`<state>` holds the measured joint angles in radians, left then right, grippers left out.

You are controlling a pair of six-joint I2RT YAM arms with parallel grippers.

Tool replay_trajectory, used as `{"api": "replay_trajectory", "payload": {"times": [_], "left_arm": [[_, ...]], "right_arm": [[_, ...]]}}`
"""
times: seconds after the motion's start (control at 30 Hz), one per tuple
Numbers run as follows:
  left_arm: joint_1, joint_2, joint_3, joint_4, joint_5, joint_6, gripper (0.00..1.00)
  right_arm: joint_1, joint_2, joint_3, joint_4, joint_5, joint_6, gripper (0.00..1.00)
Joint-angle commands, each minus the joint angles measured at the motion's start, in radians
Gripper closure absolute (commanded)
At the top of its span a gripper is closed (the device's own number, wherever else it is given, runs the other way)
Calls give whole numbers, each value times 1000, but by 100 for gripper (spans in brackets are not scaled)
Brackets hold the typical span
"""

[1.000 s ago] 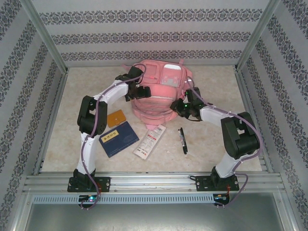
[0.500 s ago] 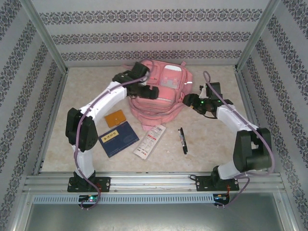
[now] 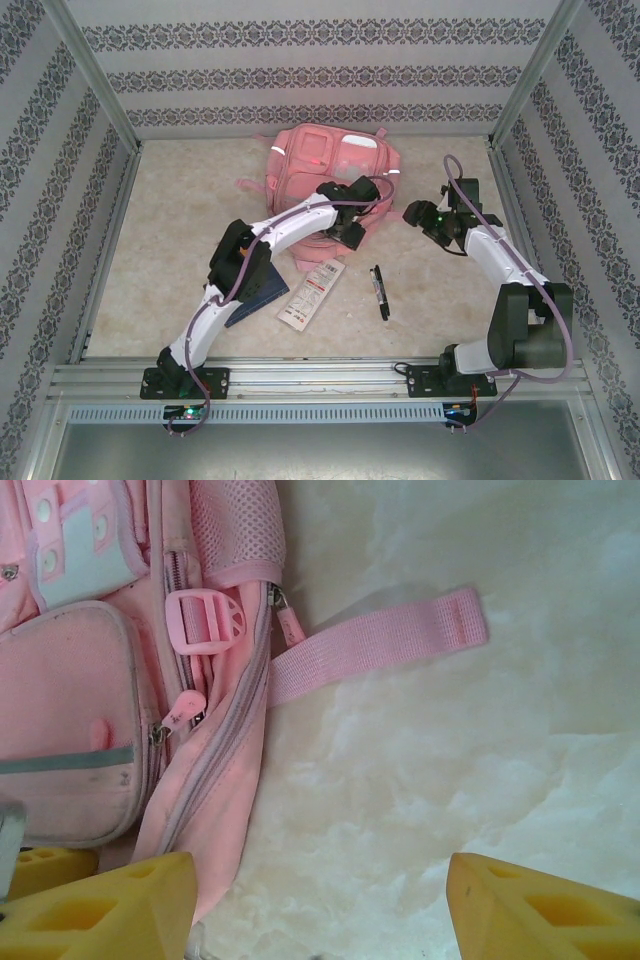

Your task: Pack books, pencil case, and school supplies into a backpack

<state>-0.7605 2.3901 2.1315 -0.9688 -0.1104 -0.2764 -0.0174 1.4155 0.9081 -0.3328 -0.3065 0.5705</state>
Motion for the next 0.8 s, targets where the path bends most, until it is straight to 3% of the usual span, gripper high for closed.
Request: {"api": "replay_trajectory", "payload": {"times": [0.0, 0.07, 0.1, 0.2, 0.33, 0.57, 0.77], "left_arm": [[-10, 28, 94, -94, -101, 76, 63], [-8, 17, 116, -95, -99, 166, 93], [-8, 0, 112, -86, -93, 209, 100], [-8, -66, 107, -67, -40, 362, 100], [8, -147, 104, -76, 3, 504, 100], [83, -271, 83, -77, 113, 570, 100], [97, -392, -71, 39, 133, 687, 100]], "right_arm": [[-7, 5, -8, 4, -26, -33, 34], [-7, 23, 10, 17, -51, -75, 34], [-7, 28, 16, 29, -67, -102, 34], [-7, 67, 45, 69, -160, -191, 34], [-7, 170, 106, 93, -381, -334, 35], [-34, 312, 222, 79, -471, -389, 44], [-37, 378, 290, 99, -484, -401, 44]]}}
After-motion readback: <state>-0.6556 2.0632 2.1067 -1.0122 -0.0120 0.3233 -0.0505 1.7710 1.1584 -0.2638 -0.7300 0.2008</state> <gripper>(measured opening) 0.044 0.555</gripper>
